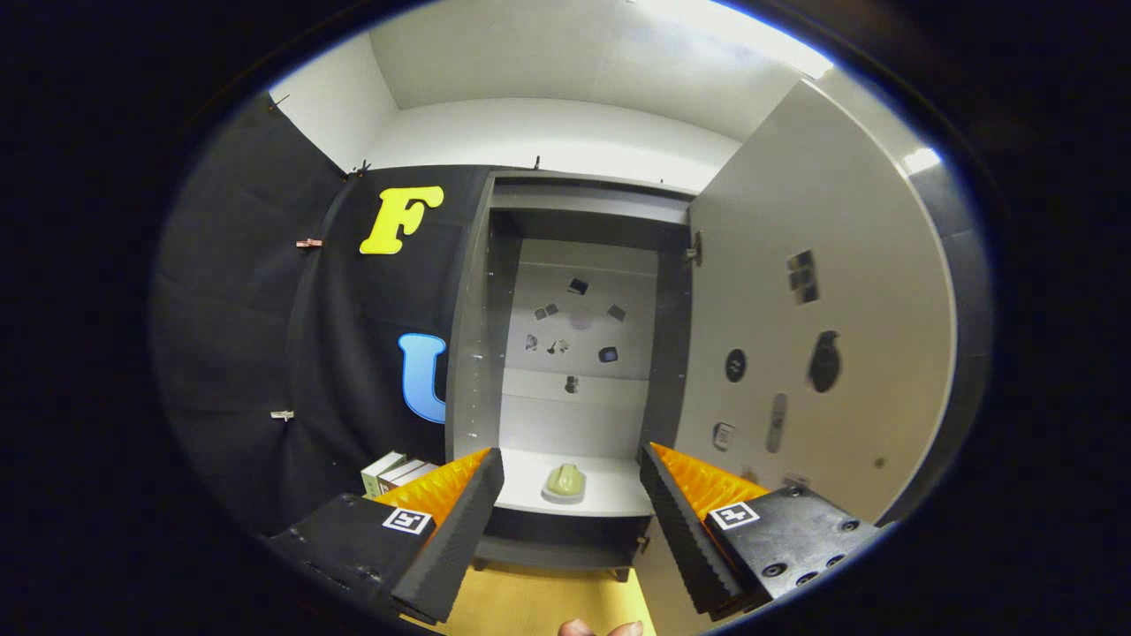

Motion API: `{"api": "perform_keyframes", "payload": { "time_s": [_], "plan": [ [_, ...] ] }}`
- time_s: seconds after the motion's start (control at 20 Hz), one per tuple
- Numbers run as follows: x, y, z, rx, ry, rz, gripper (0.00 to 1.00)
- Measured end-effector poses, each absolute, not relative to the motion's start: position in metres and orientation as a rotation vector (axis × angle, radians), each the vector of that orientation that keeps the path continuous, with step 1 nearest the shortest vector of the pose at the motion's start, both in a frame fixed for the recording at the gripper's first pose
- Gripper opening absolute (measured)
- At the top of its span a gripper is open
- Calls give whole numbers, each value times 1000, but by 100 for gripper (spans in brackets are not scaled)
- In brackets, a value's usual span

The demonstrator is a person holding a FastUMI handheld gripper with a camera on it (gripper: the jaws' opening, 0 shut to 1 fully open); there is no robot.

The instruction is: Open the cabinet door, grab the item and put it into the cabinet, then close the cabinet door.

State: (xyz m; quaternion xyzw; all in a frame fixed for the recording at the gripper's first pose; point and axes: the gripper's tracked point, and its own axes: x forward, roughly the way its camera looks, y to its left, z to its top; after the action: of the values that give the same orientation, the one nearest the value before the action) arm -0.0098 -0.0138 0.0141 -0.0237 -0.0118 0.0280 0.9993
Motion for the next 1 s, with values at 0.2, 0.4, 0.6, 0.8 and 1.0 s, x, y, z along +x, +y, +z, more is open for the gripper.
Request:
{"api": "perform_keyframes", "payload": {
  "time_s": [0.2,0.4,0.6,0.8,1.0],
  "plan": [
    [-59,-44,3,-19,-5,23,98],
    [-103,-98,-3,-62,-17,-63,98],
    [-125,-173,-3,-41,-4,-230,98],
    [-124,-245,-3,-33,-4,-386,98],
    [-99,-295,-8,-61,2,-450,98]
  ]
}}
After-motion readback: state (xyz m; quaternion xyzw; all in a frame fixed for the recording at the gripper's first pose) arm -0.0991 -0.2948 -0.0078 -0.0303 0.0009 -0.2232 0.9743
